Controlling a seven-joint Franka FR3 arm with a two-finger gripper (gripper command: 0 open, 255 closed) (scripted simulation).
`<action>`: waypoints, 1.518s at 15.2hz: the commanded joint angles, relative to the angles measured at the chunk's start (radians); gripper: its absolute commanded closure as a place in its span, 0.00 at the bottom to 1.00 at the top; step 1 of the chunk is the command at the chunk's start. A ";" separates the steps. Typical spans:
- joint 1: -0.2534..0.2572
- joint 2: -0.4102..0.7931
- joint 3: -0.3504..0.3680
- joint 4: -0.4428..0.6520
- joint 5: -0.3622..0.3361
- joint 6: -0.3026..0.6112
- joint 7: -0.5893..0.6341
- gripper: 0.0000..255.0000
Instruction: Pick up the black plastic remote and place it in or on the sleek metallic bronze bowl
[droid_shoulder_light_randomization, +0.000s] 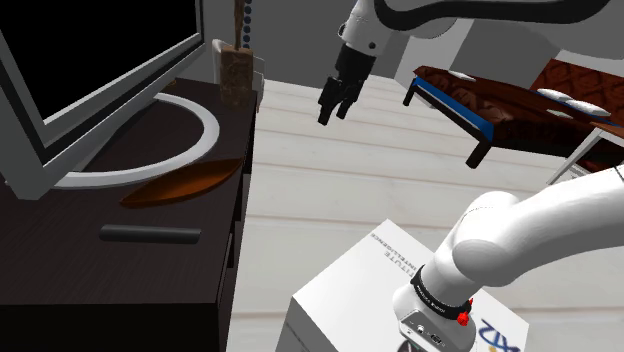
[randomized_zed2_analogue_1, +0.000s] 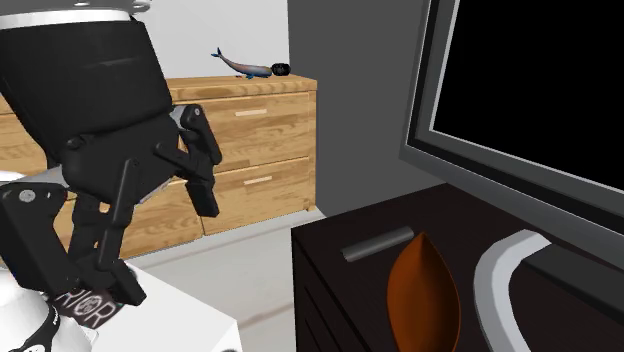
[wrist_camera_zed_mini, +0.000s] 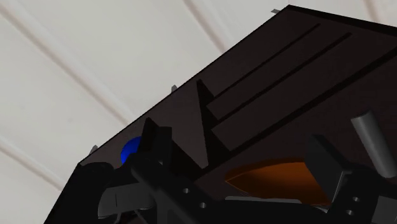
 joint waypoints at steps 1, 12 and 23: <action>0.019 0.053 0.022 0.014 0.007 0.033 -0.004 0.00; 0.110 0.377 0.150 0.159 0.002 0.181 -0.003 0.00; 0.210 0.722 0.253 0.388 -0.094 0.252 0.031 0.00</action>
